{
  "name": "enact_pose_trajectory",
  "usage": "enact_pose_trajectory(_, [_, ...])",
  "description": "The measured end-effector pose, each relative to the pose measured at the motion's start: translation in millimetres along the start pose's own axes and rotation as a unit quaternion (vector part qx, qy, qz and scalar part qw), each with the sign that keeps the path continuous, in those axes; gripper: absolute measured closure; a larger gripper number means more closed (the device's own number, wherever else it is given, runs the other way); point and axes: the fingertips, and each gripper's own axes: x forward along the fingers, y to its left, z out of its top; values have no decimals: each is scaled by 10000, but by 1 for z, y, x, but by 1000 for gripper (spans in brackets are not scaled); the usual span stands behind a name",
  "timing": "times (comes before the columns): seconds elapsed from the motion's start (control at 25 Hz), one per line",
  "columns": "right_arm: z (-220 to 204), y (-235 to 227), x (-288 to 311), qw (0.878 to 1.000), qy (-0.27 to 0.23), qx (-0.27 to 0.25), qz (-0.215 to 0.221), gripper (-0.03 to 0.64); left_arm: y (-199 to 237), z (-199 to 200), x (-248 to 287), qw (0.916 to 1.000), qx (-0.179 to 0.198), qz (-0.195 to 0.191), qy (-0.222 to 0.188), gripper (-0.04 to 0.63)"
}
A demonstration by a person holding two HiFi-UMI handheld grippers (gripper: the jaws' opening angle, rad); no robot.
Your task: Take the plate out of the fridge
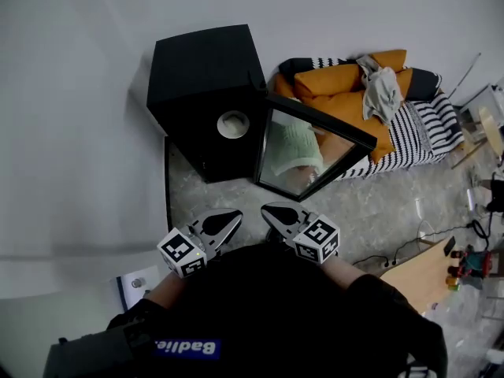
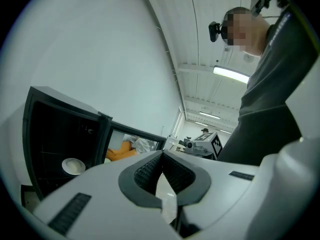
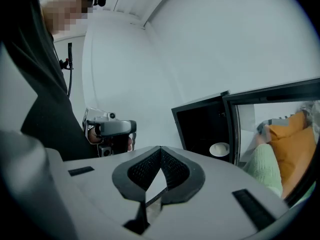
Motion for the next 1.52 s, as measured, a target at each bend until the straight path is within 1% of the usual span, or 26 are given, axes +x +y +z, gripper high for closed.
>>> enact_pose_trajectory(0.12, [10, -26, -3, 9999, -38, -8, 135, 609, 12, 8, 21, 9998, 5, 210, -8, 588])
enact_pose_trajectory(0.28, [16, -51, -6, 9993, -35, 27, 378, 609, 24, 14, 44, 9987, -175, 485, -57, 588])
enact_pose_trajectory(0.44, [12, -73, -5, 9981, 16, 147, 593, 609, 30, 17, 63, 9977, -241, 636, -33, 588])
enact_pose_trajectory(0.56, [7, -81, 2, 9975, 105, 195, 674, 609, 40, 18, 66, 9965, -344, 761, -89, 588])
enact_pose_trajectory(0.64, [8, -86, 5, 9975, 130, 224, 652, 609, 47, 18, 66, 9963, -341, 783, -92, 588])
enact_pose_trajectory(0.84, [17, -91, 27, 9980, 212, 185, 571, 609, 64, 31, 64, 9976, -348, 585, -84, 588])
enact_pose_trajectory(1.04, [31, -89, 48, 9993, 174, 132, 320, 609, 93, 40, 48, 9981, -357, 481, -131, 588])
enact_pose_trajectory(1.24, [37, -84, 69, 9997, 189, 82, 91, 609, 124, 45, 31, 9973, -543, 453, -173, 588])
enact_pose_trajectory(1.4, [39, -82, 78, 9996, 204, 150, -89, 609, 142, 48, 23, 9957, -750, 492, -212, 588])
enact_pose_trajectory(1.52, [38, -81, 82, 9993, 263, 210, -161, 609, 152, 48, 16, 9949, -822, 527, -234, 588])
